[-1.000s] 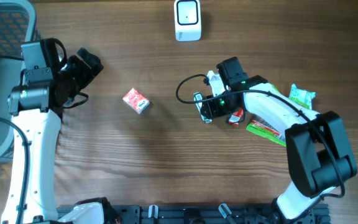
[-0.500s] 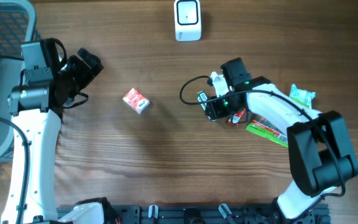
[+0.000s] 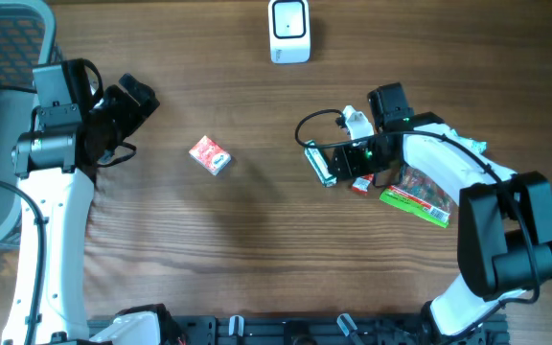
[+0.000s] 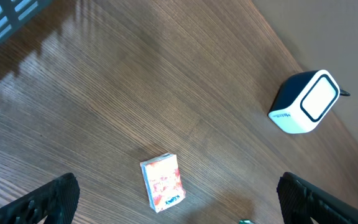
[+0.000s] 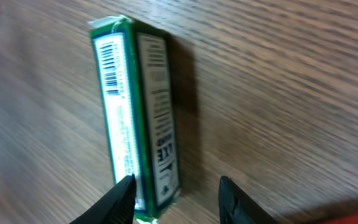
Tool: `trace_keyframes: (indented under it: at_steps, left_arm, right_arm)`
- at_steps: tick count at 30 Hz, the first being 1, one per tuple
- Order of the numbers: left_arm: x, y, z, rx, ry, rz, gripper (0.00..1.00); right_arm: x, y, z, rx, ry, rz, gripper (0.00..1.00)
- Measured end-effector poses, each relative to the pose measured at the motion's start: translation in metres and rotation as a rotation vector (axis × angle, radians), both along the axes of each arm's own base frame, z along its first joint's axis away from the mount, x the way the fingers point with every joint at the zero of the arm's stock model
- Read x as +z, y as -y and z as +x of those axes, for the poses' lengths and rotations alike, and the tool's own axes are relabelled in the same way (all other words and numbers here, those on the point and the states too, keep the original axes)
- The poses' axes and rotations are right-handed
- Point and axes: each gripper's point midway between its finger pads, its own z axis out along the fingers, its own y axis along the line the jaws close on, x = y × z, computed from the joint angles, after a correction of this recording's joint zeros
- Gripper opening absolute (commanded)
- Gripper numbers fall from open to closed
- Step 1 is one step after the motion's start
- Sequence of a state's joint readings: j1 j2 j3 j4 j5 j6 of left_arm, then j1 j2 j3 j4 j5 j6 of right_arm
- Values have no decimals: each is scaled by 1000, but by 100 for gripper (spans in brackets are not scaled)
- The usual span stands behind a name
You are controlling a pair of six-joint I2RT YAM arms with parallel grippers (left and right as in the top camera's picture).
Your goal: Scan the item barcode
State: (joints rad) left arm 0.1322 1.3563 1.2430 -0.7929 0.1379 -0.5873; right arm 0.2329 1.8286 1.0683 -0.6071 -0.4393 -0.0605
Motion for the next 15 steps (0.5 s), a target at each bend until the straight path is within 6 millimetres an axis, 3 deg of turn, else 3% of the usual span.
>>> trace_keyframes:
  at_steps: [8, 15]
  left_arm:
    - [0, 0, 0, 0, 0, 0, 100]
    - [0, 0, 0, 0, 0, 0, 100]
  right_arm:
    - [-2, 9, 7, -25, 28, -54, 43]
    - [-14, 54, 12, -140, 44, -314, 40]
